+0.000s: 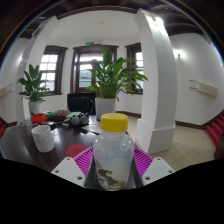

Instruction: Pour water

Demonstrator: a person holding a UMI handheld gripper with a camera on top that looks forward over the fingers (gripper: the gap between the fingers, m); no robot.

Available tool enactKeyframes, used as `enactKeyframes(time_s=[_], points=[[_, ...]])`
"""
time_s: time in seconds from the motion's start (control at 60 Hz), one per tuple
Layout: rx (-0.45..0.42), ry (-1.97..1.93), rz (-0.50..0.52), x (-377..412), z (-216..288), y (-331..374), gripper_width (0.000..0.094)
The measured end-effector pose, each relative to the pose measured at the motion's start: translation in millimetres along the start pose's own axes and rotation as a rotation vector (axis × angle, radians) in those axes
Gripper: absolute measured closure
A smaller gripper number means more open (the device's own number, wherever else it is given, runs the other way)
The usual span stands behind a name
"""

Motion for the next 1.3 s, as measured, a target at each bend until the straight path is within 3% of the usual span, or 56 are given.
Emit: enactKeyframes(time_s=[0.233,0.6,0.967,1.3], points=[[0.014,0.045,0.003,2,2,1,0.0521],[0.053,0.240,0.009,21,17,-12,0.0525],[0.263,0.957,0.040,92,67,-92,0.0524],[0.324,1.626,0.014,146,81,-130,0.0513]])
Point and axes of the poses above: the point between the fingertips, and its own axes, seen from behind it with the camera up: x to the left, z up, y backward, against the way the camera looks, the point moved 10 cm from there along y, backward, against the way the camera looks, and after that the axes turned 15 degrees about z, right-handed, at the moved point
